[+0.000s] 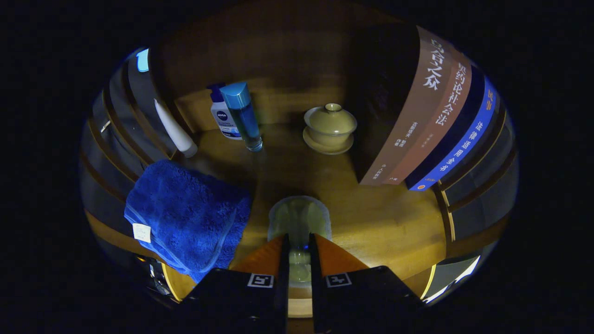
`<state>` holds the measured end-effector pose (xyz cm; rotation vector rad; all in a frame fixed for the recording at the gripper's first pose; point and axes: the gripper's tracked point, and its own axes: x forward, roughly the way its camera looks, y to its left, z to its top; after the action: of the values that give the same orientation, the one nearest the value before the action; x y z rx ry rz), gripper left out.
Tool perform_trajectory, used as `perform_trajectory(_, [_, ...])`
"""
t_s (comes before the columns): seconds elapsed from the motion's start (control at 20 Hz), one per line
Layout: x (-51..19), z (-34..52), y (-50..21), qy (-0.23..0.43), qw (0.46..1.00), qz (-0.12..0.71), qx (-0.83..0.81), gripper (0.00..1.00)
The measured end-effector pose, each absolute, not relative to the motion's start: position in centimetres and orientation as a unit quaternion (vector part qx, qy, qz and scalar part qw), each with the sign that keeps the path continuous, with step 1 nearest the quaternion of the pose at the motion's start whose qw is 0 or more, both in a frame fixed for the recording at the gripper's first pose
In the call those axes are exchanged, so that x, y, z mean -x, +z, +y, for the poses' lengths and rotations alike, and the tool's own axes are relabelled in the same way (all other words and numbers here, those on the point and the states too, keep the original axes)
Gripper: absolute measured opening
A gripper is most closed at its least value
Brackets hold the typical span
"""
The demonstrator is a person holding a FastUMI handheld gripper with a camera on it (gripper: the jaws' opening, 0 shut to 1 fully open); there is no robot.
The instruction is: Pull open the drawer, take out the items inside it, and place them on the countertop above the cabinet.
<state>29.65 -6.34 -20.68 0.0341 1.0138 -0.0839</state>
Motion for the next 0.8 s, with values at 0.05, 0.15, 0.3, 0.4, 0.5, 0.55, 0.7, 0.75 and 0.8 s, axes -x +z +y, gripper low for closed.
perform_trajectory(0.05, [-29.6,-6.5,-20.3,-0.041,0.875,0.482,-0.021,0.27])
perform_trajectory(0.15, [-29.5,-6.8,-19.8,-0.040,0.882,0.469,-0.024,0.44])
perform_trajectory(0.3, [-29.2,-7.2,-17.4,-0.032,0.901,0.432,-0.029,0.87])
perform_trajectory(0.4, [-28.0,-7.2,-15.6,-0.028,0.916,0.398,-0.040,0.99])
perform_trajectory(0.5, [-26.7,-6.2,-12.9,-0.005,0.936,0.348,-0.058,1.00])
perform_trajectory(0.55, [-25.9,-5.5,-11.5,0.013,0.946,0.318,-0.063,0.99])
perform_trajectory(0.7, [-22.6,-4.4,-7.2,0.046,0.970,0.229,-0.075,0.99])
perform_trajectory(0.75, [-21.3,-4.2,-5.7,0.053,0.975,0.197,-0.083,0.99])
perform_trajectory(0.8, [-19.5,-3.9,-4.1,0.058,0.981,0.163,-0.092,0.99])
